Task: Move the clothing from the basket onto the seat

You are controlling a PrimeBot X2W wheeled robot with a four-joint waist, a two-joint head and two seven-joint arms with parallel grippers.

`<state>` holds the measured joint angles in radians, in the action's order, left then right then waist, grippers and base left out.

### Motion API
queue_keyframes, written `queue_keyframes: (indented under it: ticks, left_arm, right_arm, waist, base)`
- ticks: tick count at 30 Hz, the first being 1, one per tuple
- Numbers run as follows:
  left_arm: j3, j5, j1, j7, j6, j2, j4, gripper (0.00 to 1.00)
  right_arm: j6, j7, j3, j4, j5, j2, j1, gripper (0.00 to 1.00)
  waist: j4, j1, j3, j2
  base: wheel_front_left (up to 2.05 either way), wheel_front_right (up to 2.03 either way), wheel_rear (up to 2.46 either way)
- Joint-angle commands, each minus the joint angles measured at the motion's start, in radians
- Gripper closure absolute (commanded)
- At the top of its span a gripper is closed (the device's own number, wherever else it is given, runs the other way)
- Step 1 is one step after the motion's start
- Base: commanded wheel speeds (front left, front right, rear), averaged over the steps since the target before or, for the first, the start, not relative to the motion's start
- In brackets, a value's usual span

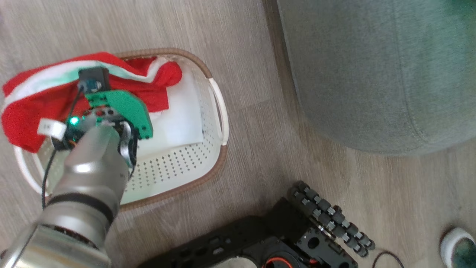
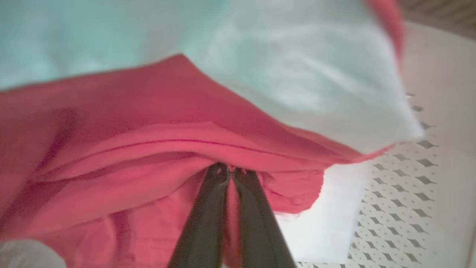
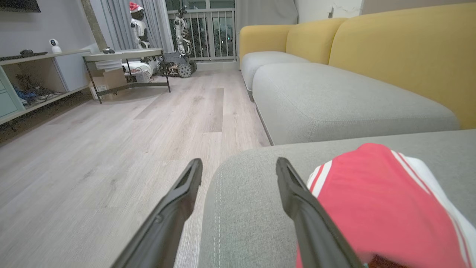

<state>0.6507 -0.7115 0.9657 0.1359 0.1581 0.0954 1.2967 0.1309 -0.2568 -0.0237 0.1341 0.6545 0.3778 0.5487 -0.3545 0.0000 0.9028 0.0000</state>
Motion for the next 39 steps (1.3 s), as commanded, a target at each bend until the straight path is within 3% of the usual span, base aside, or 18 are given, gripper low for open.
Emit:
queue_keyframes:
  ticks: [1,8,15,25,39]
  left_arm:
    - [-0.02,-0.009,-0.051,0.015,-0.005,0.002,-0.006,1.0]
    - [0.001,-0.006,-0.123,0.085,-0.064,-0.019,-0.006,1.0]
    - [0.041,0.018,-0.232,0.124,-0.131,-0.04,-0.047,1.0]
    - [-0.014,0.148,-0.388,0.126,-0.121,-0.025,-0.364,1.0]
    - [-0.104,0.292,-0.55,0.126,-0.107,0.023,-0.81,1.0]
  right_arm:
    - [0.0,-0.005,-0.004,0.021,-0.004,0.012,-0.037,0.0]
    - [0.0,-0.005,-0.006,0.004,-0.018,0.014,-0.072,0.0]
    - [0.0,-0.005,0.007,-0.026,-0.047,0.021,-0.16,0.0]
    - [0.0,-0.005,0.007,-0.065,-0.083,0.008,-0.31,0.0]
    - [0.0,-0.005,0.077,-0.087,-0.128,-0.033,-0.424,0.0]
  waist:
    - [0.01,0.0,-0.035,0.0]
    - [0.04,0.0,-0.174,0.0]
    - [0.099,0.0,-0.398,0.0]
    - [0.183,0.0,-0.622,0.0]
    - [0.237,0.0,-0.805,0.0]
  base:
    - [0.0,0.0,0.0]
    - [0.0,0.0,0.0]
    - [0.0,0.0,0.0]
    - [0.0,0.0,0.0]
    - [0.0,0.0,0.0]
